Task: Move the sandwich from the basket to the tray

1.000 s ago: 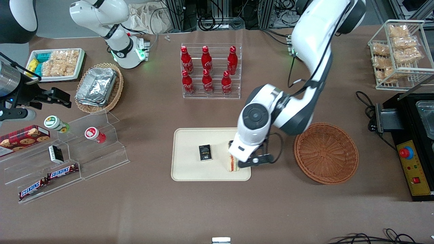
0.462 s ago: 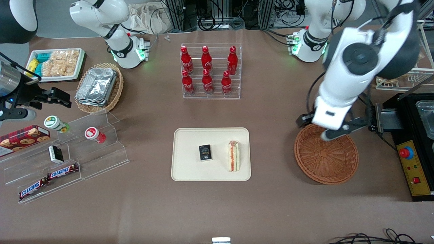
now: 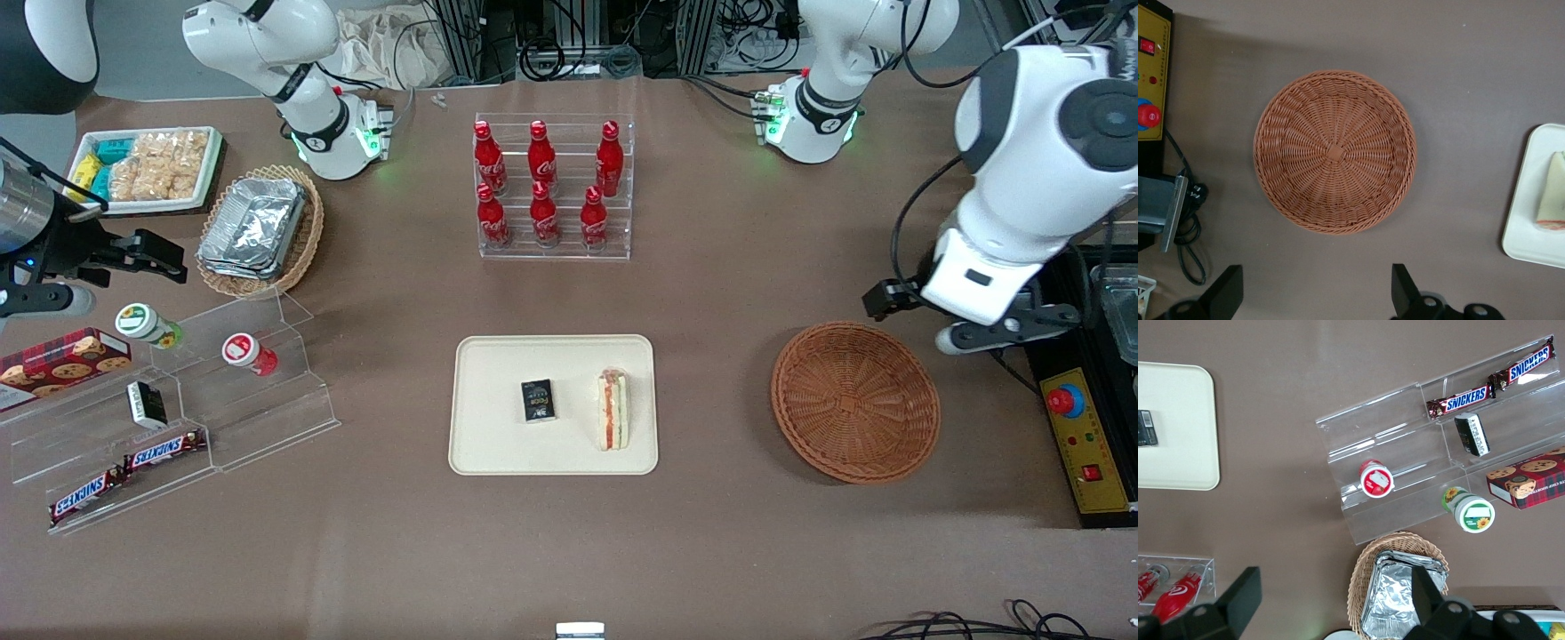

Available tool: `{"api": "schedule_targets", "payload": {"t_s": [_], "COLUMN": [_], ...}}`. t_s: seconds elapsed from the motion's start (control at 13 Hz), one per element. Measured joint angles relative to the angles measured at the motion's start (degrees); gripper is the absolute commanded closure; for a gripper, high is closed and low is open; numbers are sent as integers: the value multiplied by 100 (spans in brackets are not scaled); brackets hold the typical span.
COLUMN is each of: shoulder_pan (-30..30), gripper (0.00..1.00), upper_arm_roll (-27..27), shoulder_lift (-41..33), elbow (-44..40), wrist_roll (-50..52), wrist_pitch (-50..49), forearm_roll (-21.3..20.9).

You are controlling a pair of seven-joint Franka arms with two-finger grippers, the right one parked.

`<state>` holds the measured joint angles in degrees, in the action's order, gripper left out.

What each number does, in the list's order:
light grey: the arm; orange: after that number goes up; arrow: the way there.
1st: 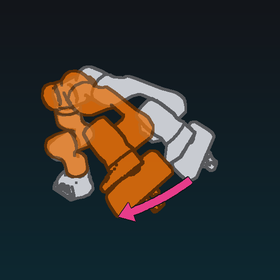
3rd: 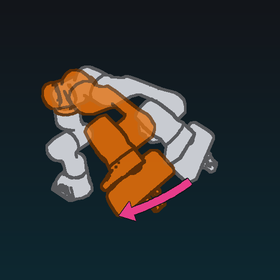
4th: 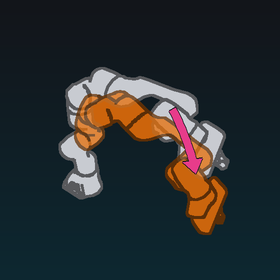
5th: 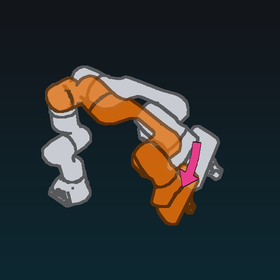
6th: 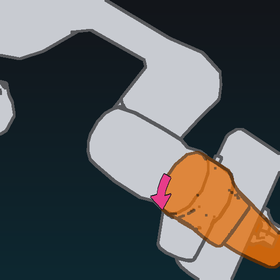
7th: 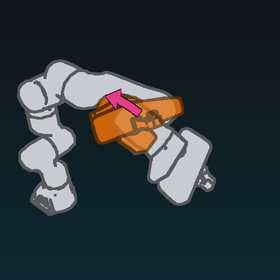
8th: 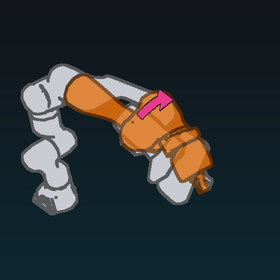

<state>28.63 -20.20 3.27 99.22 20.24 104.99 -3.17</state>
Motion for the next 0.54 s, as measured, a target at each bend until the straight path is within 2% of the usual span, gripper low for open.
{"api": "schedule_targets", "payload": {"t_s": [0.15,0.38,0.46,0.54], "shoulder_pan": [2,-31,-255,-797], "gripper": [0,0,0,0], "upper_arm_roll": [-375,-560,-414,49], "shoulder_lift": [101,382,441,464], "elbow": [-266,-638,-744,-820], "wrist_roll": [-77,-121,-142,-211], "wrist_pitch": [-43,-305,-482,-590], "forearm_roll": [429,612,613,614]}}
